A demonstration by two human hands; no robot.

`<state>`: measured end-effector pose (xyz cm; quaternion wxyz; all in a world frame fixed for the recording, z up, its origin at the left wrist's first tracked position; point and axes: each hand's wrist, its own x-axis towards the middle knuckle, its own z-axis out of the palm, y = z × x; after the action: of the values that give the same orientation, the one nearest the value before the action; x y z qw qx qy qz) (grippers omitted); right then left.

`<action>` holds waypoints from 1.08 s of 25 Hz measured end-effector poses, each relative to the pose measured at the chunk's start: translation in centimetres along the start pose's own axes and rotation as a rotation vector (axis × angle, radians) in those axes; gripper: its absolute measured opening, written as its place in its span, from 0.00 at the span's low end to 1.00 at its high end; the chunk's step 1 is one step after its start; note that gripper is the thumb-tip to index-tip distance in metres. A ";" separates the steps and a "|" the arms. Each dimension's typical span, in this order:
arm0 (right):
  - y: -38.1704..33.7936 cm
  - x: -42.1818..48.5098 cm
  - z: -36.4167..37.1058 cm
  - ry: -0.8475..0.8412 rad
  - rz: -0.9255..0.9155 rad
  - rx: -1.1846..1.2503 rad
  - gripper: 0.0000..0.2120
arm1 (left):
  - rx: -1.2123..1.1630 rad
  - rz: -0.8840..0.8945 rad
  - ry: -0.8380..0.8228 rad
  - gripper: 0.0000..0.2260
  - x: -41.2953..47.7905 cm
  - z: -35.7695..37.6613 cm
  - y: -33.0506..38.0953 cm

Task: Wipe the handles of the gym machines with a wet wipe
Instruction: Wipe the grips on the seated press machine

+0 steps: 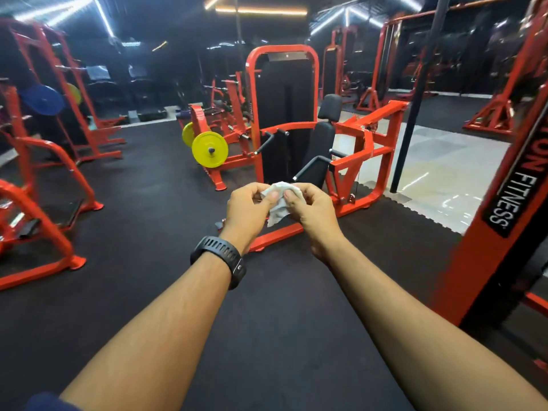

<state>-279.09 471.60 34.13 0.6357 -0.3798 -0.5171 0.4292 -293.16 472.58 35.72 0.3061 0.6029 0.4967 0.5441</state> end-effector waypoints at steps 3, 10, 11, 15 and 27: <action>3.4 8.7 1.6 0.032 0.030 -0.041 0.04 | 0.015 -0.012 -0.004 0.03 9.2 0.6 -3.4; 13.1 25.5 2.9 0.077 0.039 -0.073 0.10 | -0.048 0.003 -0.130 0.06 28.3 3.8 -13.1; 14.9 28.1 3.2 0.098 0.052 -0.085 0.09 | -0.070 -0.003 -0.160 0.06 31.0 4.3 -15.0; 20.6 37.7 4.1 0.294 0.131 -0.147 0.08 | -0.068 -0.018 -0.278 0.04 41.3 6.4 -20.7; 35.2 65.3 -5.7 0.665 0.140 -0.259 0.10 | 0.037 0.084 -0.483 0.08 69.7 24.5 -33.4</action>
<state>-272.52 544.75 22.15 0.6847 -0.6105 -0.3050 0.2556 -284.44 552.37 24.44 0.3821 0.7412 0.3936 0.3869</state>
